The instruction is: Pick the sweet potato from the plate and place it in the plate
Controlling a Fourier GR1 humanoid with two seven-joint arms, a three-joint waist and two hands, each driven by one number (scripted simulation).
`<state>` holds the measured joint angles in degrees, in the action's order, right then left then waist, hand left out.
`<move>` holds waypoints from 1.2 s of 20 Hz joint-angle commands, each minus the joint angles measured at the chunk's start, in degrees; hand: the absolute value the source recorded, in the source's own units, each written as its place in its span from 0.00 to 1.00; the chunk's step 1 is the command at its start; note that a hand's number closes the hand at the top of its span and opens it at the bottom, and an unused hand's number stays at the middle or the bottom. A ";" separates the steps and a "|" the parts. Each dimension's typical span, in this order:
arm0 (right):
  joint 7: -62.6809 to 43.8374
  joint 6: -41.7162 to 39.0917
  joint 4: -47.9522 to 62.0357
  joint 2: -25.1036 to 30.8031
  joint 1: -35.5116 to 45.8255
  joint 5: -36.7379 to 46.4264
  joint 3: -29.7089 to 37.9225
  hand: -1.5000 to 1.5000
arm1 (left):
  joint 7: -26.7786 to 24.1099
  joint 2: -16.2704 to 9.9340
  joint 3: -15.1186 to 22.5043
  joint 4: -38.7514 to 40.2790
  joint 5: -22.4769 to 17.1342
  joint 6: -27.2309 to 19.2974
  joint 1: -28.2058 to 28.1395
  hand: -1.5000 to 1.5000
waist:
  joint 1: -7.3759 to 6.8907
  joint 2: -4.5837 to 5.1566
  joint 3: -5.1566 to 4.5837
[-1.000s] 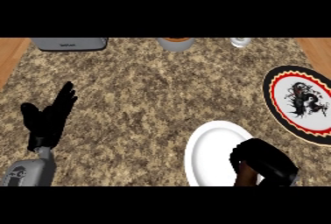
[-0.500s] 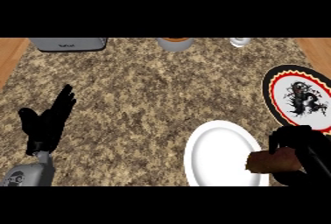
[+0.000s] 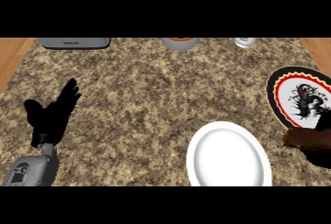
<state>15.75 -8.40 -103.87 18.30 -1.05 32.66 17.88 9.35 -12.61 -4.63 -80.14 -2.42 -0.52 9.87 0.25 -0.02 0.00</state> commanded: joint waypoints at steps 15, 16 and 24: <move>19.95 7.45 56.86 18.66 21.60 7.86 5.24 1.00 | 2.42 1.21 0.07 0.09 0.92 0.04 2.72 0.50 | -1.55 0.48 0.12; 17.68 6.02 62.63 18.82 27.93 7.21 5.28 1.00 | -0.29 1.96 1.31 -0.31 2.14 0.05 1.16 0.50 | -2.02 0.52 0.11; 32.42 3.03 79.74 20.74 31.93 5.00 6.83 0.00 | -1.97 0.75 -0.33 0.95 0.99 1.82 1.40 0.50 | -2.25 0.89 0.23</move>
<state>40.55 -6.88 -32.25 38.56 28.23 38.17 23.68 9.37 -11.26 -4.05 -80.93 -1.03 0.35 10.44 -1.80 0.59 0.16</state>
